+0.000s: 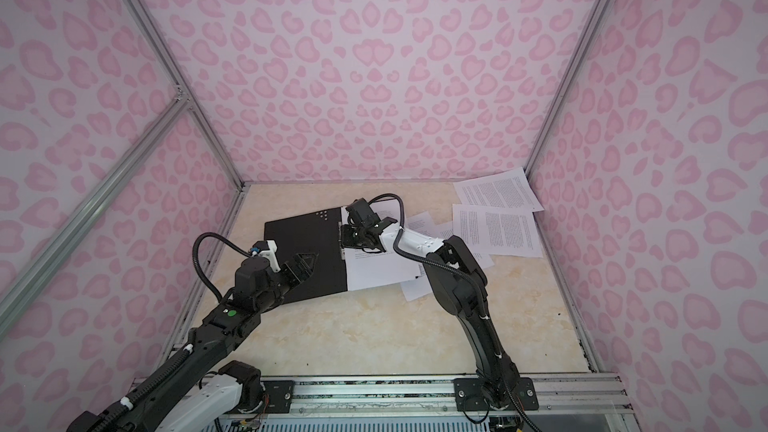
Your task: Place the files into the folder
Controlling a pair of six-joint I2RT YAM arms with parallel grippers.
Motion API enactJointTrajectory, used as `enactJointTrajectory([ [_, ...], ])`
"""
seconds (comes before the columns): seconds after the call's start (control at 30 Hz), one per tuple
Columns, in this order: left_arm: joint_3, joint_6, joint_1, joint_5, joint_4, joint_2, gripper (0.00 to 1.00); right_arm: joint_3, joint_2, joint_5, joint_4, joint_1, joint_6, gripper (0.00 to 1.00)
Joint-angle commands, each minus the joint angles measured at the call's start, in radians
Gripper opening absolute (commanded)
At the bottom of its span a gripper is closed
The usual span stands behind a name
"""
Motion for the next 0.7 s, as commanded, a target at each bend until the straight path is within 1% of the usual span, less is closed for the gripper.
enactJointTrajectory([
  [0.0, 0.014, 0.010, 0.000, -0.032, -0.018, -0.011, 0.97, -0.101, -0.034, 0.017, 0.214, 0.039, 0.115, 0.06],
  [0.1, 0.015, 0.013, -0.001, -0.044, -0.029, -0.013, 0.97, -0.163, -0.056, 0.028, 0.298, 0.087, 0.150, 0.06],
  [0.13, 0.015, 0.013, 0.000, -0.045, -0.030, -0.013, 0.97, -0.208, -0.061, 0.041, 0.314, 0.105, 0.165, 0.06],
  [0.27, 0.017, 0.012, 0.000, -0.055, -0.036, -0.013, 0.97, -0.309, -0.070, 0.070, 0.446, 0.154, 0.254, 0.07],
  [0.43, 0.017, 0.013, 0.000, -0.063, -0.038, -0.016, 0.97, -0.374, -0.058, 0.100, 0.530, 0.202, 0.310, 0.08],
  [0.67, 0.018, 0.013, 0.000, -0.064, -0.036, -0.001, 0.97, -0.438, -0.077, 0.142, 0.610, 0.250, 0.340, 0.15],
])
